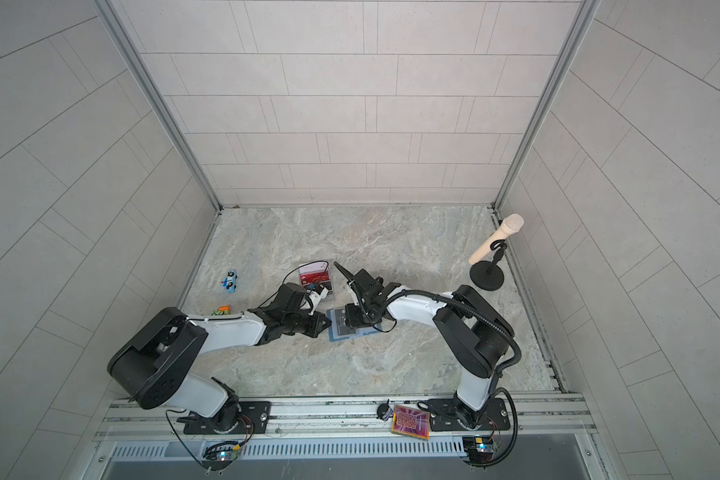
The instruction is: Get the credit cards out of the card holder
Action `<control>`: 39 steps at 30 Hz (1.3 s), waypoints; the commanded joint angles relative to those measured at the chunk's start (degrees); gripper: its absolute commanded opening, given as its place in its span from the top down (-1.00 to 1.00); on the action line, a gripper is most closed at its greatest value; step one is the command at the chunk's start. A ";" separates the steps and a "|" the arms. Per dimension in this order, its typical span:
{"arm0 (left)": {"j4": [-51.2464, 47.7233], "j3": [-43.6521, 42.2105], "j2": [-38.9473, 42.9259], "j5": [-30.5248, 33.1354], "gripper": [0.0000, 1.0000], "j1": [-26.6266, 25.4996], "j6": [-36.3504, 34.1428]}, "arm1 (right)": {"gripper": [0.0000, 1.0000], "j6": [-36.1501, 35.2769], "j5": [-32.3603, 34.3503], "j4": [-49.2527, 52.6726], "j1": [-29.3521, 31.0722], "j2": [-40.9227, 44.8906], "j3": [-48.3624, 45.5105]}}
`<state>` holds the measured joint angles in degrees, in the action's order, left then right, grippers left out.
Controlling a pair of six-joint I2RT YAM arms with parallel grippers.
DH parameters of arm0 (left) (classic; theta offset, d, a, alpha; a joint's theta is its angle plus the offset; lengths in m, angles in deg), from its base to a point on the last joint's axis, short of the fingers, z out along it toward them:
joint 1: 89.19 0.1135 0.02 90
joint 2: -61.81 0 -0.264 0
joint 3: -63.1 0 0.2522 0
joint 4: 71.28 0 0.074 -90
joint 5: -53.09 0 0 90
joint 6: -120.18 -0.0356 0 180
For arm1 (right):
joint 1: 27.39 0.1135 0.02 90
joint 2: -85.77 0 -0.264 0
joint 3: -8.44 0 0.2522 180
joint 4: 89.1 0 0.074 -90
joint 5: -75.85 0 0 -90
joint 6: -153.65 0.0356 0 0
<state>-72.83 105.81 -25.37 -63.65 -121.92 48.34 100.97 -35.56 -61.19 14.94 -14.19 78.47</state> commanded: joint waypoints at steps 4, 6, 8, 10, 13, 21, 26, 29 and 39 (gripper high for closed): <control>-2.63 0.73 -1.06 1.80 1.00 -0.38 -1.36 | 0.39 -0.38 3.32 2.74 -0.10 1.18 -0.64; -2.88 0.88 -1.09 1.78 1.00 -0.40 -1.54 | 0.39 -0.41 2.82 2.48 -0.11 1.11 -0.64; -3.20 1.10 -1.20 1.70 1.00 -0.45 -1.79 | 0.39 -0.25 1.64 1.66 -0.22 0.97 -0.72; -3.49 1.25 -1.24 1.71 1.00 -0.40 -1.94 | 0.39 0.10 -0.01 0.37 -0.16 0.83 -1.04; -3.55 1.42 -1.36 1.70 1.00 -0.40 -2.06 | 0.39 0.84 -2.98 -1.60 -0.43 0.23 -1.33; -3.68 1.55 -1.73 1.54 1.00 -0.40 -2.42 | 0.40 3.92 -8.08 -7.64 -2.53 0.73 -4.36; -3.68 1.50 -2.12 1.38 1.00 -0.40 -2.64 | 0.40 5.34 -11.46 -11.18 -3.78 1.17 -5.98; -3.75 1.63 -2.10 1.39 1.00 -0.40 -2.68 | 0.40 6.30 -12.55 -12.83 -4.31 1.56 -6.77; -4.30 2.25 -2.76 1.63 1.00 -0.40 -2.99 | 0.40 6.49 -15.28 -15.87 -4.98 4.91 -8.52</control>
<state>-74.67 107.63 -26.42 -63.47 -122.00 46.61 107.05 -48.85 -74.50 9.83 -12.25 70.47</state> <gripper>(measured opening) 0.041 0.301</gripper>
